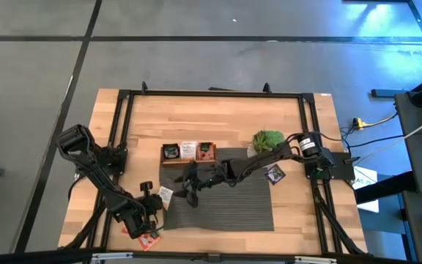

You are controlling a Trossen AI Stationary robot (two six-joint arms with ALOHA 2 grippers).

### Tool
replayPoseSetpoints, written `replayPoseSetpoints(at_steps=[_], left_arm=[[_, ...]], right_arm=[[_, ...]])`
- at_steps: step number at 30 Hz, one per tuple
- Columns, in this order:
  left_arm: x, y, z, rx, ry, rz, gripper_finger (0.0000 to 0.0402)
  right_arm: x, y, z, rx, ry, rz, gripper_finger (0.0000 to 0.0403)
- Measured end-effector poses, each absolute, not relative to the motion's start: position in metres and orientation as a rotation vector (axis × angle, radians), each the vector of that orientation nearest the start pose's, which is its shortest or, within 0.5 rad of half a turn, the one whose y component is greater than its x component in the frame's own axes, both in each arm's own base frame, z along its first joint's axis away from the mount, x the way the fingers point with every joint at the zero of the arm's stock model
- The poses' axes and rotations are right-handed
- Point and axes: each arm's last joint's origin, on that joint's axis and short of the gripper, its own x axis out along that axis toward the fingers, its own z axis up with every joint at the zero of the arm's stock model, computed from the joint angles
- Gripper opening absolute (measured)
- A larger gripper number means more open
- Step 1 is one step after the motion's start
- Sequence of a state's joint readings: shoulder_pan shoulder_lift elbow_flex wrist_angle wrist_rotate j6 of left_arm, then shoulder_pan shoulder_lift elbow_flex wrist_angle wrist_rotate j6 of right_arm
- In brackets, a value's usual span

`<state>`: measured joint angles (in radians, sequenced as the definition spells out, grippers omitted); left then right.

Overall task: Pick & Place Tea
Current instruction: Put the white tea bag to the middle section of the wooden organizer

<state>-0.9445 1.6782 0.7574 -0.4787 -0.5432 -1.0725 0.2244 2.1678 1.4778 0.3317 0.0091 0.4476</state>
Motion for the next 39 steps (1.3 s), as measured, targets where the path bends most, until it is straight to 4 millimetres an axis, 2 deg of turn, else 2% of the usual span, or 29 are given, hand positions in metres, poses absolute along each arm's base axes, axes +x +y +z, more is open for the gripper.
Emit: replayPoseSetpoints(at_steps=[4,8,13,18,21,31,39], left_arm=[[0.166,-0.202,0.116,-0.042,1.025,0.235,0.0003],[0.165,-0.203,0.116,-0.085,1.044,0.232,0.0003],[0.164,-0.205,0.116,-0.083,1.034,0.23,0.0003],[0.164,-0.204,0.116,-0.068,1.032,0.224,0.0003],[0.163,-0.205,0.116,-0.067,1.033,0.222,0.0003],[0.162,-0.206,0.116,-0.056,1.026,0.22,0.0003],[0.162,-0.205,0.116,-0.053,1.014,0.228,0.0003]], right_arm=[[0.477,0.109,0.175,0.404,0.463,0.11,0.0268],[0.485,0.112,0.177,0.421,0.447,0.126,0.0251],[0.503,0.116,0.152,0.465,0.483,0.116,0.0244],[0.517,0.118,0.14,0.552,0.519,0.156,0.0243],[0.521,0.117,0.128,0.541,0.572,0.113,0.0243],[0.524,0.112,0.119,0.567,0.608,0.027,0.0243],[0.523,0.113,0.118,0.586,0.634,0.059,0.0243]])
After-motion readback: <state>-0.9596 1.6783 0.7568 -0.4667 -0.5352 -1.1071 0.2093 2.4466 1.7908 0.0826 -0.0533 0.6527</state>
